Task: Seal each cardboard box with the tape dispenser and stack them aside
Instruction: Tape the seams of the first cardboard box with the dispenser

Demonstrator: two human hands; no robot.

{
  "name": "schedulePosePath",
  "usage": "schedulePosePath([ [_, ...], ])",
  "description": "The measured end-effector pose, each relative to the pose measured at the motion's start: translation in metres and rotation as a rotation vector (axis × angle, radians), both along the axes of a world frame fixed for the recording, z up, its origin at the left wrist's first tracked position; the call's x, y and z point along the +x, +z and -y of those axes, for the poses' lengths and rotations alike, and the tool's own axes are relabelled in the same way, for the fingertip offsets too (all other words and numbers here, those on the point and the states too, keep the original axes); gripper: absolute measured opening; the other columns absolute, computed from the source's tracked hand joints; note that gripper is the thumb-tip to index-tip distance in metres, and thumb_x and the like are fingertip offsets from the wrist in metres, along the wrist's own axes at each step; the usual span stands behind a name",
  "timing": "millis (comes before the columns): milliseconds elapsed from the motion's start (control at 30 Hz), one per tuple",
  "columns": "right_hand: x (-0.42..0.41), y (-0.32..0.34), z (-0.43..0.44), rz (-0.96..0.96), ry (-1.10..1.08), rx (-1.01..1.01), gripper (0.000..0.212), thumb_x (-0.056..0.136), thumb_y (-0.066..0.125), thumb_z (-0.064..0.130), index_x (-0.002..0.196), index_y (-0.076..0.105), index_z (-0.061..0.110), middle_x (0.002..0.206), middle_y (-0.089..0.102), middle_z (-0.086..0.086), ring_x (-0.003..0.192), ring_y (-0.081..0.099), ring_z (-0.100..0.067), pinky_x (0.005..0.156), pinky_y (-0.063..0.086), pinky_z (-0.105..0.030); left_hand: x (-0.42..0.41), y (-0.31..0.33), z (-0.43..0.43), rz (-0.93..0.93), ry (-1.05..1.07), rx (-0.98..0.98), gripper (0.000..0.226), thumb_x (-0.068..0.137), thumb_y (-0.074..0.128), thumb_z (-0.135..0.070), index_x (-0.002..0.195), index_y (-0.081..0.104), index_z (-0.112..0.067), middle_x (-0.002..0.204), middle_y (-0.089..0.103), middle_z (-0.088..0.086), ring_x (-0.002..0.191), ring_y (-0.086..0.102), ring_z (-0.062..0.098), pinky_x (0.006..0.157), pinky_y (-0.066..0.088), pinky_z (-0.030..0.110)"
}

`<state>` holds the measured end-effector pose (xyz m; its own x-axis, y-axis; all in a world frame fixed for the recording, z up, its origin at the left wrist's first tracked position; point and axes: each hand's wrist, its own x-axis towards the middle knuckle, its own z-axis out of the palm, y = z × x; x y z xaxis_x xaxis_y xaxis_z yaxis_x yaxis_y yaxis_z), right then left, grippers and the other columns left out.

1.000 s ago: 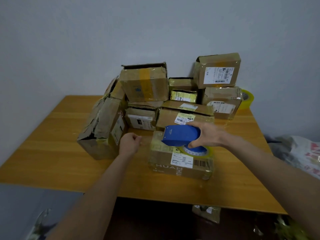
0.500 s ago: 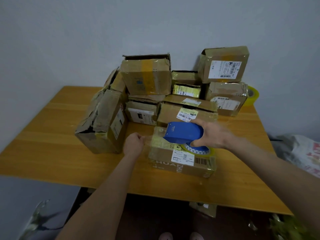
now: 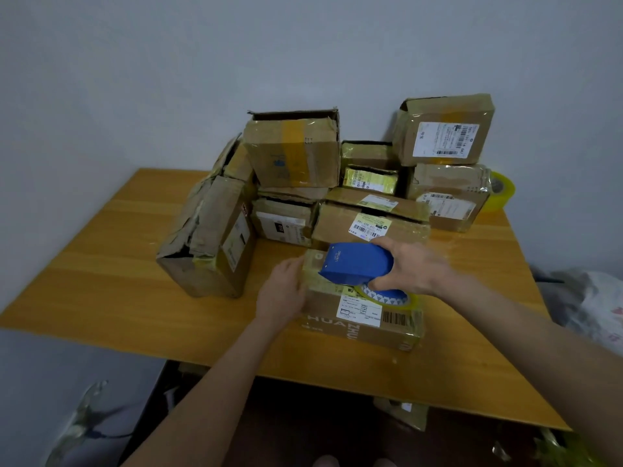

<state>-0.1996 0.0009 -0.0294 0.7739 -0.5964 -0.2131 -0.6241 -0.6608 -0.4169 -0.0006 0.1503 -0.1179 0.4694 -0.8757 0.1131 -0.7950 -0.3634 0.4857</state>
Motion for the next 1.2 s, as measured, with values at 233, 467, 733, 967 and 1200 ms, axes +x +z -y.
schedulePosePath([
  [233,0.002,0.003,-0.002,-0.032,0.063,-0.119,0.077,0.068,0.072,0.065,0.130,0.044,0.029,0.100,0.059,0.005,0.086,0.058,-0.015,0.072,0.055,-0.034,-0.028,-0.002,0.001,0.135,-0.303,0.422,0.099,0.083,0.046,-0.070,0.153,0.001,-0.018,0.161,-0.004,0.002,0.148,-0.006,0.020,0.120,0.008,0.038],
  [467,0.001,0.009,0.004,-0.074,0.115,-0.109,0.064,0.070,0.070,0.060,0.124,0.047,0.034,0.099,0.059,0.007,0.089,0.058,-0.016,0.072,0.055,-0.036,-0.026,-0.004,0.001,0.260,-0.311,0.531,0.100,0.083,0.032,-0.074,0.152,-0.004,-0.011,0.159,-0.014,0.007,0.146,-0.012,0.019,0.121,0.005,0.039],
  [733,-0.045,0.014,0.027,-0.177,0.054,-0.073,0.066,0.067,0.067,0.059,0.126,0.046,0.037,0.095,0.058,0.011,0.087,0.058,-0.017,0.074,0.056,-0.037,-0.024,-0.004,0.001,0.311,-0.326,0.564,0.103,0.083,0.028,-0.075,0.149,-0.015,-0.010,0.157,-0.020,0.008,0.146,-0.014,0.019,0.118,-0.002,0.039],
  [967,-0.043,0.012,0.024,-0.177,0.090,-0.068,0.079,0.067,0.067,0.070,0.134,0.043,0.036,0.095,0.055,0.011,0.085,0.054,-0.017,0.056,0.040,-0.026,-0.053,-0.002,0.014,0.399,-0.267,0.595,0.107,0.075,0.043,-0.081,0.149,-0.018,-0.033,0.156,-0.016,0.021,0.146,-0.011,0.034,0.116,-0.005,0.046],
  [1200,-0.041,0.011,0.024,-0.149,0.119,-0.082,0.070,0.070,0.065,0.066,0.131,0.046,0.035,0.097,0.057,0.010,0.085,0.055,-0.017,0.061,0.043,-0.027,-0.074,-0.005,0.022,0.355,-0.306,0.541,0.114,0.082,0.057,-0.062,0.145,-0.023,-0.010,0.156,-0.023,0.011,0.146,-0.014,0.026,0.120,-0.002,0.040],
])
